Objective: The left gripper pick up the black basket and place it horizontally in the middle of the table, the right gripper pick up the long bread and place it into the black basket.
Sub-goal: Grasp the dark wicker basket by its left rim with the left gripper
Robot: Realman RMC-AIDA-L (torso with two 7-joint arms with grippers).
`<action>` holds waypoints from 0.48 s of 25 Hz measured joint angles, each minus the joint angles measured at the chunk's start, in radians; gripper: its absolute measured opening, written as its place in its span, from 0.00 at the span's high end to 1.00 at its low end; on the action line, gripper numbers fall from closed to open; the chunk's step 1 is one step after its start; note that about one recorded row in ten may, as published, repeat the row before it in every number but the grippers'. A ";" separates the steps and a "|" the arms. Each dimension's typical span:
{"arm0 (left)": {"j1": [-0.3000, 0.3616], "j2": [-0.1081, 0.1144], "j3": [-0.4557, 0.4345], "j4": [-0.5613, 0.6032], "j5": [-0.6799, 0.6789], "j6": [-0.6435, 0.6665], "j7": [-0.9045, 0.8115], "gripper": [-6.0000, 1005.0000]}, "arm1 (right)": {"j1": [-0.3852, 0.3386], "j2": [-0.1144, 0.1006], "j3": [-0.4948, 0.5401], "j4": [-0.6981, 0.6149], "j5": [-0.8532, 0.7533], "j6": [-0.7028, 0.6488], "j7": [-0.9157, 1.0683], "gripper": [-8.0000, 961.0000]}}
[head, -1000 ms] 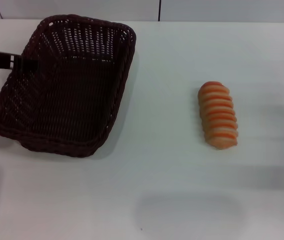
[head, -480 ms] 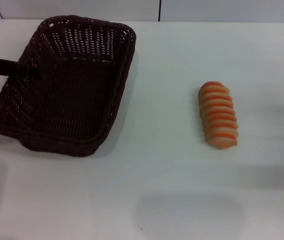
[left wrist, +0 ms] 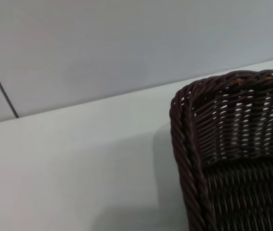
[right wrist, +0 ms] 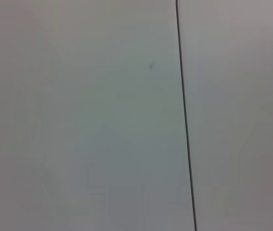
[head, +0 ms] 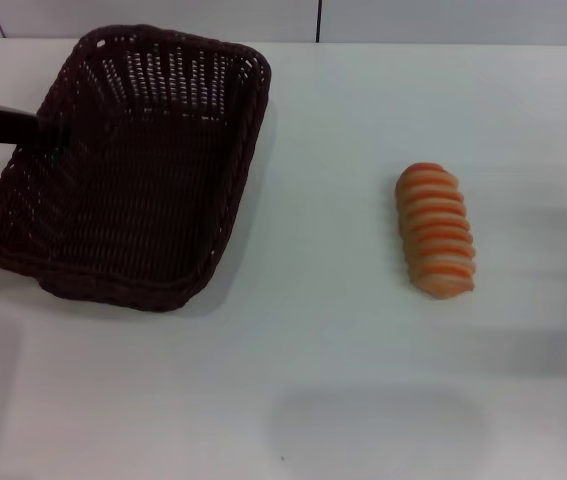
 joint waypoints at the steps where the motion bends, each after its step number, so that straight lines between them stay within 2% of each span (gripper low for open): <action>1: 0.000 0.000 0.000 0.000 0.000 0.000 0.000 0.57 | 0.000 0.000 0.000 0.000 0.000 0.000 0.000 0.33; 7: -0.001 0.001 0.000 -0.025 0.005 -0.027 0.001 0.77 | 0.003 0.000 0.000 0.000 0.002 0.000 0.000 0.33; 12: 0.002 0.004 -0.006 -0.058 0.001 -0.044 0.032 0.77 | 0.005 0.000 0.000 0.000 0.002 -0.002 0.000 0.33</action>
